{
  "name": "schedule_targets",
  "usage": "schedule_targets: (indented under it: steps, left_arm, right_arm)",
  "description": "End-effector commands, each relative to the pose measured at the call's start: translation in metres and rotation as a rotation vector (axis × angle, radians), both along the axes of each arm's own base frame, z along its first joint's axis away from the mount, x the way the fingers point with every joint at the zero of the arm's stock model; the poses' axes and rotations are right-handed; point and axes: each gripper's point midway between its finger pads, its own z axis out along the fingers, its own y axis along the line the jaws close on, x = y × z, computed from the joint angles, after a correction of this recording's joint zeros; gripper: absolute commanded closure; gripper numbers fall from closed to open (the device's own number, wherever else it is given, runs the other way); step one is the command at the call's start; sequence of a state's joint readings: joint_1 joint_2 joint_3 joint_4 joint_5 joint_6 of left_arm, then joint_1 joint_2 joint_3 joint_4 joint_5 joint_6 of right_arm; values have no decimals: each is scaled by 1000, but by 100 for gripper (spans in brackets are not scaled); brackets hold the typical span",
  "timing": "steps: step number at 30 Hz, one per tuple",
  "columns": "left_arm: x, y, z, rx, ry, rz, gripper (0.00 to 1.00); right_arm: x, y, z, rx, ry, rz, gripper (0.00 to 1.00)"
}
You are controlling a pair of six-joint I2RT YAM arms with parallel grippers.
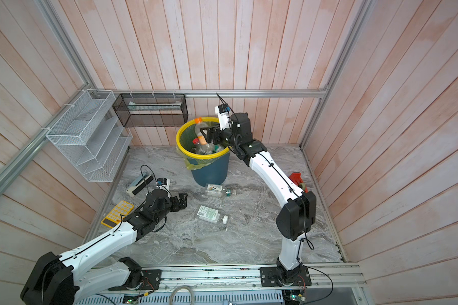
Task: Throw the plastic bottles in the bin
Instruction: 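Carry the orange-labelled bottle over the bin and open the right gripper, then move the right gripper to the flat white-labelled clear bottle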
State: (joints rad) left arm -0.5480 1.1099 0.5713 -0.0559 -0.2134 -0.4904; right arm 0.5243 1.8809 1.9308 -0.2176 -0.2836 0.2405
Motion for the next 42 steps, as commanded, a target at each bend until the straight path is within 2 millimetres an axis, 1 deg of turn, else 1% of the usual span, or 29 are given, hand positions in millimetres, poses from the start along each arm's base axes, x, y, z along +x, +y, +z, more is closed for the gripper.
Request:
schedule_targets:
  steps: [1, 2, 4, 5, 7, 8, 10, 11, 12, 14, 15, 16, 17, 18, 21, 23, 26, 27, 30, 33, 38, 42]
  left_arm:
    - [4, -2, 11, -1, -12, -12, 0]
    - [3, -2, 12, 1, -13, -13, 0]
    - [3, 0, 13, 5, -17, -6, 0]
    - [3, 1, 12, 7, -16, -4, 0]
    - [2, 2, 11, 10, -16, 0, 0]
    - [3, 2, 12, 10, -18, 0, 0]
    - [2, -1, 12, 12, -16, -13, 0]
    - [2, -3, 13, 15, -19, -21, 0]
    - [2, -5, 12, 24, -19, -32, 0]
    - [1, -8, 10, 51, -12, -39, 0]
    - [1, -11, 8, 64, -9, -46, 0]
    - [1, -12, 7, 75, -6, -48, 0]
    - [0, -14, 5, 82, -1, -53, 0]
    - [1, -16, 4, 83, 0, -58, 0]
    - [2, -21, 0, 71, 13, -64, 0]
    - [3, -19, -2, 53, 20, -34, 0]
    - [4, -20, -2, 16, 16, -32, 0]
    - [4, -20, -3, 6, 22, -27, 0]
    - [5, -12, -9, -16, 52, 9, 0]
    - [4, -7, -10, -45, 57, 28, 0]
    - [3, 8, -10, -70, 57, 73, 0]
    - [2, 18, -10, -70, 64, 103, 0]
  right_arm:
    - [-6, -35, 21, -79, 1, -109, 9]
    - [-10, -42, 32, -72, -27, -126, 6]
    - [-17, -59, 48, -54, -70, -160, 5]
    - [-21, -68, 54, -45, -84, -181, 5]
    - [-28, -86, 56, -30, -97, -221, 4]
    - [-32, -96, 53, -27, -96, -244, 3]
    - [-38, -113, 38, -37, -80, -281, 1]
    - [-43, -119, 29, -41, -74, -288, 1]
    - [-44, -133, 16, -47, -57, -317, 0]
    - [-51, -149, -5, -59, -32, -346, 0]
    - [-56, -154, -24, -75, -2, -352, 0]
    - [-61, -158, -37, -83, 19, -358, 0]
    - [-67, -162, -58, -98, 52, -359, 0]
    - [-74, -162, -76, -106, 82, -350, 1]
    - [-96, -154, -124, -119, 180, -267, 3]
    - [-110, -149, -155, -130, 247, -223, 5]
    - [-130, -138, -190, -165, 299, -168, 5]
    - [-144, -121, -199, -191, 304, -113, 5]
    - [-169, -96, -221, -275, 317, -11, 4]
    - [-185, -80, -241, -351, 346, 63, 4]
    - [-208, -56, -262, -477, 364, 195, 3]
    - [-225, -39, -286, -652, 398, 289, 4]
